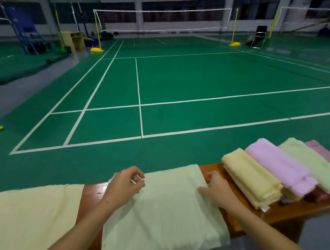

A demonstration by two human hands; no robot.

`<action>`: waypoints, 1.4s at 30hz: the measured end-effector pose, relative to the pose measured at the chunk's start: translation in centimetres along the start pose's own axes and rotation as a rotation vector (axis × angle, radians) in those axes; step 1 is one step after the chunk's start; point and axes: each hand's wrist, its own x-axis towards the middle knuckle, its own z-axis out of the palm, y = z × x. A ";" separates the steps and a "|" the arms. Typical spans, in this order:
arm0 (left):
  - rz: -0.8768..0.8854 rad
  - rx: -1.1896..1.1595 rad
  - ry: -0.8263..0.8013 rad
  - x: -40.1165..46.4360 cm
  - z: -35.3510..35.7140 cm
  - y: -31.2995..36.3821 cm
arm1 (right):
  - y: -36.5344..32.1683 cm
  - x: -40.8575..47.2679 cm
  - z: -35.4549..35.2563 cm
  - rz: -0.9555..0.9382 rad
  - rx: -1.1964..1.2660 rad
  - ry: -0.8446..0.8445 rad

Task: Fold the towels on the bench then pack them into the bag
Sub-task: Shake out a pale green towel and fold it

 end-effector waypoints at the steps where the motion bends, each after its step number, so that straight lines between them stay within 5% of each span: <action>1: 0.028 -0.021 -0.046 -0.7 0.9 1.1 | 0.1 -1.0 0.0 -0.031 0.044 0.009; 8: 0.282 0.167 -0.251 -2.3 6.7 6.0 | -1.2 -5.3 1.5 -0.376 0.110 -0.050; 14: 0.331 0.402 -0.306 0.0 6.6 4.9 | -0.7 -5.1 1.3 -0.413 0.302 -0.212; 20: 0.252 0.406 -0.220 0.6 5.0 2.7 | 1.7 -5.5 0.3 -0.399 0.049 -0.264; 27: 0.334 0.537 -0.356 -0.6 4.2 4.1 | 1.9 -6.3 0.3 -0.451 0.130 -0.239; 42: 0.224 -0.162 -0.159 -2.6 2.9 2.6 | -2.0 -1.1 2.6 -0.217 0.628 -0.214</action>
